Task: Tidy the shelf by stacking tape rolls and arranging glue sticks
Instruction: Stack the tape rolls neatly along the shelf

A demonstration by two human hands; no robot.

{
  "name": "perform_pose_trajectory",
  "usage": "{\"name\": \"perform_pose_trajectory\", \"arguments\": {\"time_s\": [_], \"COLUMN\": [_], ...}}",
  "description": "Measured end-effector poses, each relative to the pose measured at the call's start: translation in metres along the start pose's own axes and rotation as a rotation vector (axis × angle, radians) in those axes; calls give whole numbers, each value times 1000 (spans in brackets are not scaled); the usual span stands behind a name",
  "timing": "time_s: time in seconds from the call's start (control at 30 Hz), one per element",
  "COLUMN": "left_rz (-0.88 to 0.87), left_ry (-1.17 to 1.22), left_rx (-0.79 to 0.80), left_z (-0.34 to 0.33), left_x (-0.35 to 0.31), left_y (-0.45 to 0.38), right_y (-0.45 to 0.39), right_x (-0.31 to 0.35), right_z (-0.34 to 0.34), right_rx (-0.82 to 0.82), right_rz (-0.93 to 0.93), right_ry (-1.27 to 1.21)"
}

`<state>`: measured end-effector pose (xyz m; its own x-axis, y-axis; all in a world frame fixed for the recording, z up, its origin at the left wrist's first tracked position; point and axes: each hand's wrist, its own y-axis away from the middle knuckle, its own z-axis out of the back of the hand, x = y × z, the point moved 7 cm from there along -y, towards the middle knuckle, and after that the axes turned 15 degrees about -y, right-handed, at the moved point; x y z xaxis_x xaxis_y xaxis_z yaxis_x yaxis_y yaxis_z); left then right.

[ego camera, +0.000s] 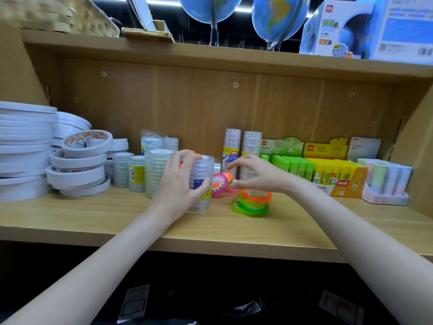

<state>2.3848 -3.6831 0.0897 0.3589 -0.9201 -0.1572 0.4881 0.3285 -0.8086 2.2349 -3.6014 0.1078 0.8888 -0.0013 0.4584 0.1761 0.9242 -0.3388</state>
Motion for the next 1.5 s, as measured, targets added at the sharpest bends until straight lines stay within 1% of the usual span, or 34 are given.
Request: {"name": "perform_pose_trajectory", "arguments": {"time_s": [0.07,0.1,0.13,0.17,0.23,0.33,0.37,0.43,0.47,0.5,0.6,0.67,0.77,0.87,1.03,1.17,1.3,1.33,1.43,1.47,1.5], "left_rz": [0,1,3,6,4,-3,-2,-1,-3,-3,0,3,3,7,20,17,18,18,12,10,9], "left_ry": [3,8,15,20,26,28,30,33,37,40,43,37,28,28,30,20,22,24,32,36,39], "left_rx": [-1,-4,-7,-11,-12,-12,-14,-21,-26,-28,-24,-20,-19,-21,-3,3,1,3,-3,0,2], "left_z": [0,0,0,0,0,-1,-1,-1,-1,0,-1,-1,-1,-1,-1,-1,-1,-1,-1,-2,-2], "left_x": [1,1,1,1,2,3,4,4,4,4,3,3,3,4,3,2,2,2,2,3,3], "left_y": [1,1,1,1,1,-1,-1,-2,-2,-2,-1,-1,-1,-2,-1,0,0,0,0,0,0], "right_y": [-26,-36,-43,-50,-55,-47,-43,-35,-33,-32,-32,-30,-26,-29,-41,-44,-43,-42,-32,-26,-19], "right_x": [-5,-12,-16,-19,-24,-30,-31,-35,-40,-45,-61,-62,-60,-57,-42,-38,-38,-39,-31,-23,-14], "right_z": [-19,-28,-35,-38,-35,-21,-12,9,16,19,8,3,0,-1,-12,-18,-17,-15,14,30,43], "right_rx": [176,237,269,266,198,130,84,-74,-137,-165,-93,-23,58,53,106,113,50,19,-138,-172,-178], "right_rz": [-68,-112,-134,-132,-81,-72,-65,-61,-73,-95,-180,-208,-290,-379,-478,-505,-487,-475,-428,-395,-359], "right_ry": [109,132,146,155,136,-54,-136,-298,-343,-330,-148,-101,-166,-215,60,219,176,117,-199,-238,-216]}}
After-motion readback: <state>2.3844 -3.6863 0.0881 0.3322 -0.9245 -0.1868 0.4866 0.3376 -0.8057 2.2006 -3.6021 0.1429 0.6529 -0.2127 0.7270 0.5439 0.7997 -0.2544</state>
